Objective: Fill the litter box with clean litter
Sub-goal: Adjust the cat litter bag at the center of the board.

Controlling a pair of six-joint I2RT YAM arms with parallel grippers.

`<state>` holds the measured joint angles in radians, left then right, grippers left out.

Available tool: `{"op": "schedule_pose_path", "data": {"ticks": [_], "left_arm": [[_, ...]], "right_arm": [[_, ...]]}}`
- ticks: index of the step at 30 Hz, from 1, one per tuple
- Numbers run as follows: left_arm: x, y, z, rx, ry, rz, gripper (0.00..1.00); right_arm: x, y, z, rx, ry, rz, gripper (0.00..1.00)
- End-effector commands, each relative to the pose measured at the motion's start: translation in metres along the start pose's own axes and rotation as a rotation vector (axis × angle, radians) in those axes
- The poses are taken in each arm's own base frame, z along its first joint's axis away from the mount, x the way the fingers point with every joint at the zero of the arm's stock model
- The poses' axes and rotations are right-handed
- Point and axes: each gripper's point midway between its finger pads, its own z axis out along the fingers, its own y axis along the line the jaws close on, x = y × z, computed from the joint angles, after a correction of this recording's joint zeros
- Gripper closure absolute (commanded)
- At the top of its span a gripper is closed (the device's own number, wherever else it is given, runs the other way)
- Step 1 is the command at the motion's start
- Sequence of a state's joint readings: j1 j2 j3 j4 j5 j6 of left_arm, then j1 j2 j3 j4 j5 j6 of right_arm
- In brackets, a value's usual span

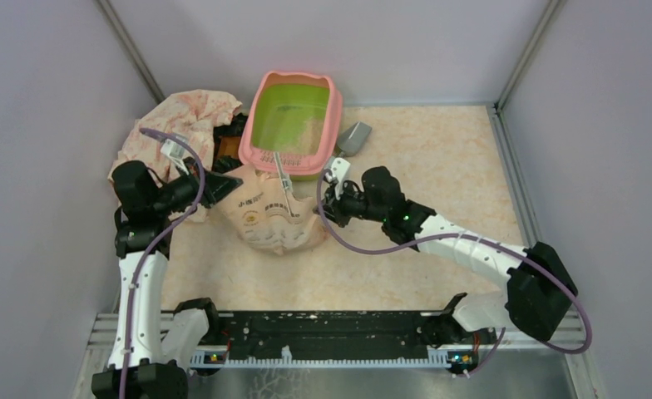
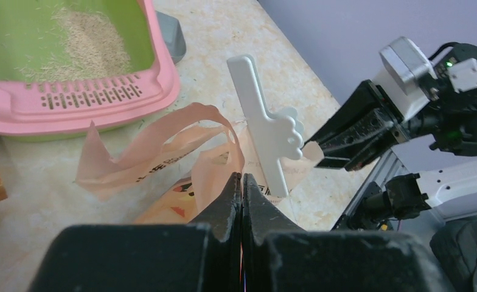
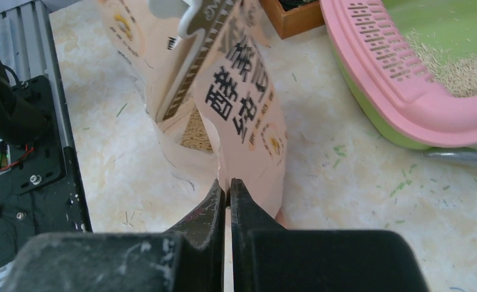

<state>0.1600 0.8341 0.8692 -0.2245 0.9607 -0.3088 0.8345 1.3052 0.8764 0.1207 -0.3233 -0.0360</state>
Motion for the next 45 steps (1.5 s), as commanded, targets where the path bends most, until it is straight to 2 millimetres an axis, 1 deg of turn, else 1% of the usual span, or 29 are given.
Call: {"op": "schedule_pose_path", "data": {"ticks": [1,5,10,13,16,18,19,22,24,26,30,33,38,43,45], "left_arm": [[-0.039,-0.036,-0.007,0.140,-0.086,0.139,1.00],[-0.027,-0.050,-0.007,0.255,-0.046,0.100,0.99],[-0.012,-0.053,-0.005,0.293,-0.029,0.056,0.97],[-0.003,-0.053,-0.002,0.296,-0.017,0.031,0.97],[0.001,-0.043,0.003,0.233,-0.016,0.025,0.97],[0.001,-0.034,0.004,0.178,-0.011,0.016,0.98],[0.003,-0.030,0.004,0.149,0.000,-0.002,0.98],[0.004,-0.022,0.004,0.091,0.007,-0.012,0.99],[0.007,-0.015,0.004,0.050,0.015,-0.018,0.99],[0.010,-0.010,0.004,0.027,0.022,-0.024,0.99],[0.010,-0.011,0.003,0.028,0.020,-0.023,0.99],[0.010,-0.005,0.003,-0.006,0.024,-0.029,1.00],[0.015,0.012,0.003,-0.098,0.044,-0.054,1.00],[0.017,0.017,0.004,-0.112,0.049,-0.057,1.00],[0.015,0.018,0.004,-0.119,0.046,-0.052,1.00]], "right_arm": [[-0.047,-0.010,-0.029,-0.019,-0.175,0.002,1.00],[-0.047,-0.017,-0.043,-0.007,-0.178,0.017,1.00],[-0.047,-0.019,-0.058,0.011,-0.181,0.024,1.00],[-0.044,-0.015,-0.064,0.004,-0.180,0.038,1.00],[-0.039,-0.006,-0.063,-0.045,-0.162,0.052,1.00],[-0.037,0.003,-0.060,-0.108,-0.149,0.050,0.69],[-0.036,0.006,-0.058,-0.130,-0.146,0.047,0.60],[-0.033,0.006,-0.051,-0.158,-0.144,0.023,0.44],[-0.034,0.005,-0.046,-0.167,-0.159,0.003,0.36],[-0.036,0.006,-0.041,-0.193,-0.172,-0.012,0.31],[-0.036,0.011,-0.028,-0.274,-0.172,-0.019,0.29],[-0.037,0.014,-0.018,-0.331,-0.180,-0.058,0.29],[-0.033,0.021,-0.002,-0.411,-0.170,-0.079,0.29],[-0.037,0.034,0.015,-0.459,-0.194,-0.128,0.29],[-0.035,0.035,0.023,-0.466,-0.187,-0.136,0.33]]}}
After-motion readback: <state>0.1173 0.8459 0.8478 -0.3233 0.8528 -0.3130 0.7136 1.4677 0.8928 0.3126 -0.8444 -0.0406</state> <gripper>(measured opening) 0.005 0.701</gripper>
